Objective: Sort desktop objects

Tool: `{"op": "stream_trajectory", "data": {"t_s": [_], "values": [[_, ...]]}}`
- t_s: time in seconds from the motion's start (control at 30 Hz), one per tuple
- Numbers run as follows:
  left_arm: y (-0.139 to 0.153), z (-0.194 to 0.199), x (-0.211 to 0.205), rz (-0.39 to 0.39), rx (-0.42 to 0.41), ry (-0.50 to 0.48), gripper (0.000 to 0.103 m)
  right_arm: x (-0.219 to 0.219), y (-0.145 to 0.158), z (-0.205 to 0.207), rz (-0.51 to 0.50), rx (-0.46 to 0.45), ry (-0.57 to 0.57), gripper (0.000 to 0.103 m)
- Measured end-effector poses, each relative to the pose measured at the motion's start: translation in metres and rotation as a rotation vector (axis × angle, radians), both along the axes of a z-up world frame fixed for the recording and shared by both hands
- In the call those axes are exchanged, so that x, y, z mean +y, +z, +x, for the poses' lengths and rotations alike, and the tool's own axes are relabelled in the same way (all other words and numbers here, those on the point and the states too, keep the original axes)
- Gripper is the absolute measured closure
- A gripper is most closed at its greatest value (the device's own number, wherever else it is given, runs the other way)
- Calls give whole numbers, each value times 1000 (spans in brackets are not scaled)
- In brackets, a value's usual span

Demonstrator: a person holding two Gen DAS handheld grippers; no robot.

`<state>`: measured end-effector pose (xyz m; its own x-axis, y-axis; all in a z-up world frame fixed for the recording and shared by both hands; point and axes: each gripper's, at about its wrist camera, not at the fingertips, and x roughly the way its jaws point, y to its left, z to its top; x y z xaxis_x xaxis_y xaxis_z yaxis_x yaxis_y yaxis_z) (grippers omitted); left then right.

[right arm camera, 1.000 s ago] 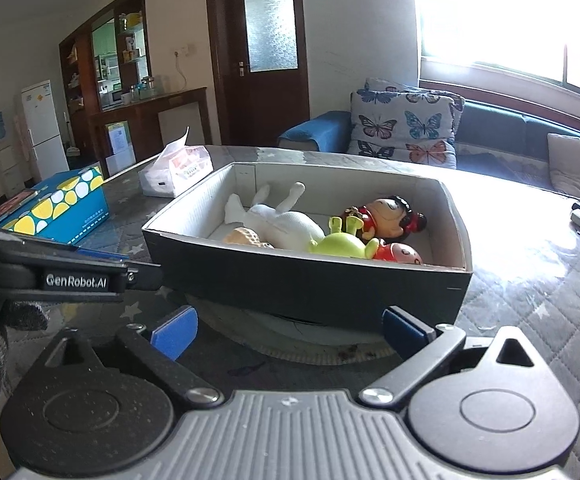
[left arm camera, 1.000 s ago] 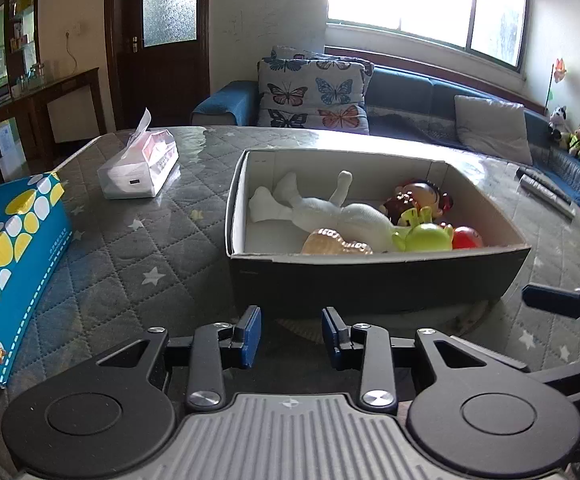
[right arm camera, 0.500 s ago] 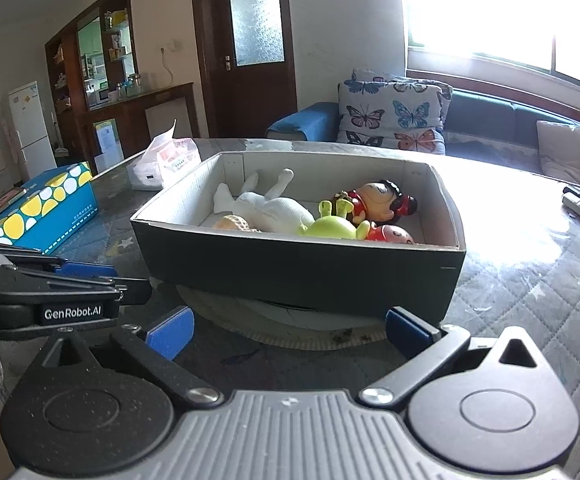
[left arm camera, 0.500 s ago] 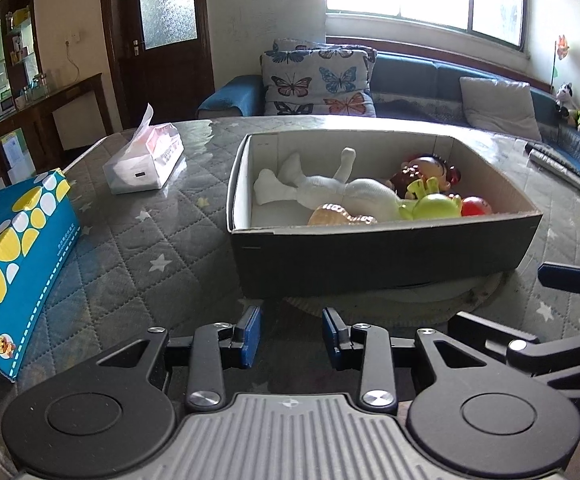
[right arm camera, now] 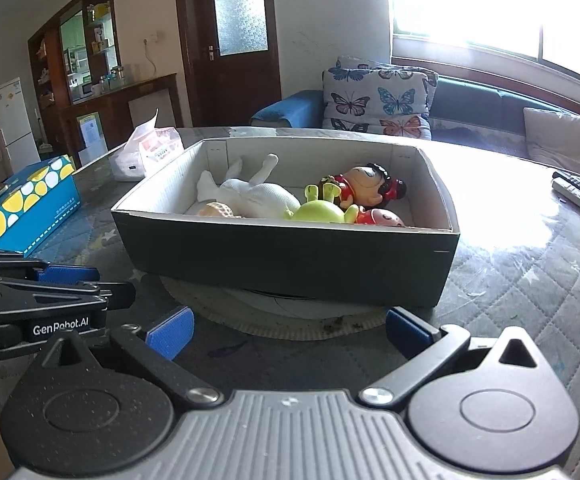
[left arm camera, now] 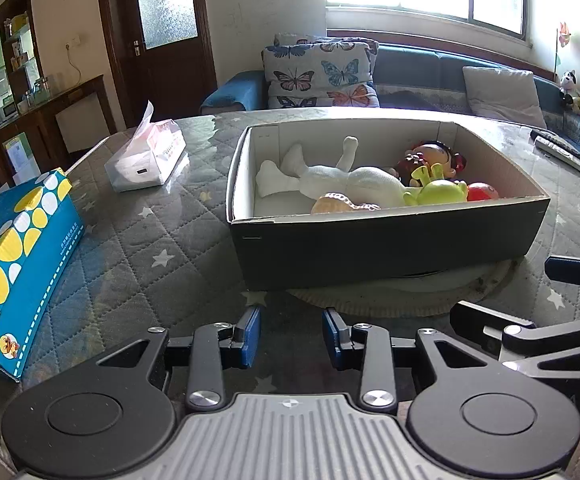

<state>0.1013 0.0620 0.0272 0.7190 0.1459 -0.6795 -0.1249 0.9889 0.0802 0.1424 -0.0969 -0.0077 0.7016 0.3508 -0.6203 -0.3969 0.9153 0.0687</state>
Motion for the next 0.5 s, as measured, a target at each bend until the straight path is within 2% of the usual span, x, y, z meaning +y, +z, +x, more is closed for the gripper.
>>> {"op": "stream_trajectory", "data": {"t_s": [0.5], "values": [[-9,9,2,3,23,-3,66,5,-2,12,-6,33,-26,0]]}}
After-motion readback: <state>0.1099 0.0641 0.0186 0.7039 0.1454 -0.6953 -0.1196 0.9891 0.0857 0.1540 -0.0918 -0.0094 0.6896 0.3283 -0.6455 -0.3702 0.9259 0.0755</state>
